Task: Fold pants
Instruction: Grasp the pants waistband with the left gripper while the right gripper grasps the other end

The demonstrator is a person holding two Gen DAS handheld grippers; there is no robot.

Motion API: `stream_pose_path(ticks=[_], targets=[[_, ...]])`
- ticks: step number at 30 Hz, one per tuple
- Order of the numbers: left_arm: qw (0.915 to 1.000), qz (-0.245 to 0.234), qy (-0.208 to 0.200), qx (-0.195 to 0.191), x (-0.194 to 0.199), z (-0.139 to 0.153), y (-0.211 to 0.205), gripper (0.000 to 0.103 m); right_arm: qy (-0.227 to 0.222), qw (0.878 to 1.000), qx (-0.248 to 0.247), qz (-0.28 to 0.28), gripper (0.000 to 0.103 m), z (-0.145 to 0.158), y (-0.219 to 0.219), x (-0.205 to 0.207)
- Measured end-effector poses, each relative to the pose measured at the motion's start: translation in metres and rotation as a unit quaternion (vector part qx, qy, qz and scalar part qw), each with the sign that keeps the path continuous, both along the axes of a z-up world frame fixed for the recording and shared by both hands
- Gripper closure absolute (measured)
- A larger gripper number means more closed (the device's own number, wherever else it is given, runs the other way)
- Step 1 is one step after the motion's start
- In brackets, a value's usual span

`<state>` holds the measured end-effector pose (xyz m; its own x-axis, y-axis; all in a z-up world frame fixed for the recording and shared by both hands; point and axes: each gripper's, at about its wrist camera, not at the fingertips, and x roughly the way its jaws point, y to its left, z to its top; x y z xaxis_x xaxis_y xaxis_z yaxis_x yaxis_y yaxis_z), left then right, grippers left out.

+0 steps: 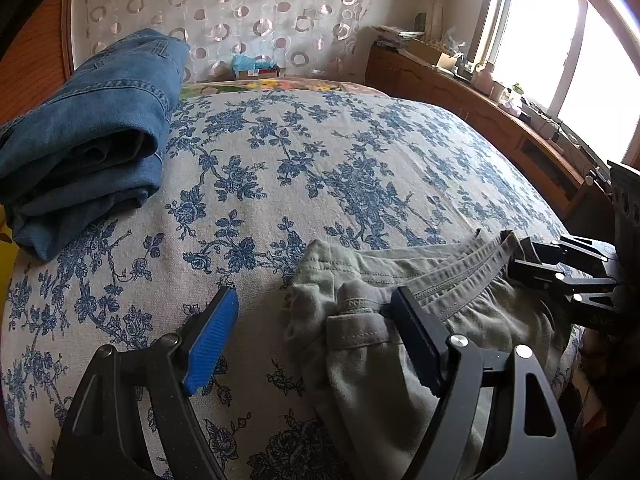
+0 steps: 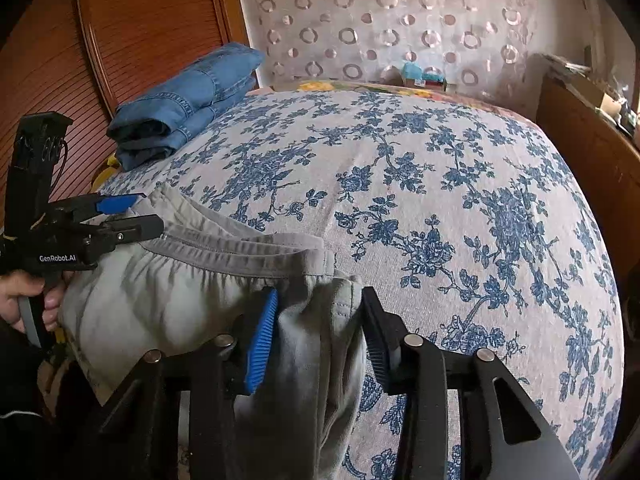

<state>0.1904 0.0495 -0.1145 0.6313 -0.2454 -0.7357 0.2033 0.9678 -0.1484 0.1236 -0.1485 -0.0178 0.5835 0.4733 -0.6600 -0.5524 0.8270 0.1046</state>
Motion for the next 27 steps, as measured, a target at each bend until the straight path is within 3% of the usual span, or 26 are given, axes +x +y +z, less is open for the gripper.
stream_pose_path(ticks=[6, 12, 19, 24, 27], targets=[[1.0000, -0.003, 0.001, -0.004, -0.001, 0.001, 0.000, 0.025, -0.004, 1.000, 0.008, 0.001, 0.071, -0.001, -0.003, -0.001], [0.9990, -0.015, 0.010, -0.040, -0.006, 0.003, 0.001, 0.049, -0.013, 1.000, 0.009, 0.002, 0.072, -0.003, -0.002, -0.004], [0.9983, -0.009, 0.016, -0.055, -0.011, 0.003, 0.002, 0.050, -0.015, 1.000, 0.014, 0.004, 0.072, -0.003, -0.004, -0.006], [0.9975, -0.015, 0.013, -0.068, -0.014, 0.004, 0.000, 0.073, -0.016, 1.000, 0.017, 0.002, 0.072, -0.003, -0.004, -0.007], [0.9975, -0.018, 0.003, -0.068, -0.017, 0.008, -0.001, 0.079, -0.012, 1.000, 0.022, 0.005, 0.078, -0.003, -0.004, -0.007]])
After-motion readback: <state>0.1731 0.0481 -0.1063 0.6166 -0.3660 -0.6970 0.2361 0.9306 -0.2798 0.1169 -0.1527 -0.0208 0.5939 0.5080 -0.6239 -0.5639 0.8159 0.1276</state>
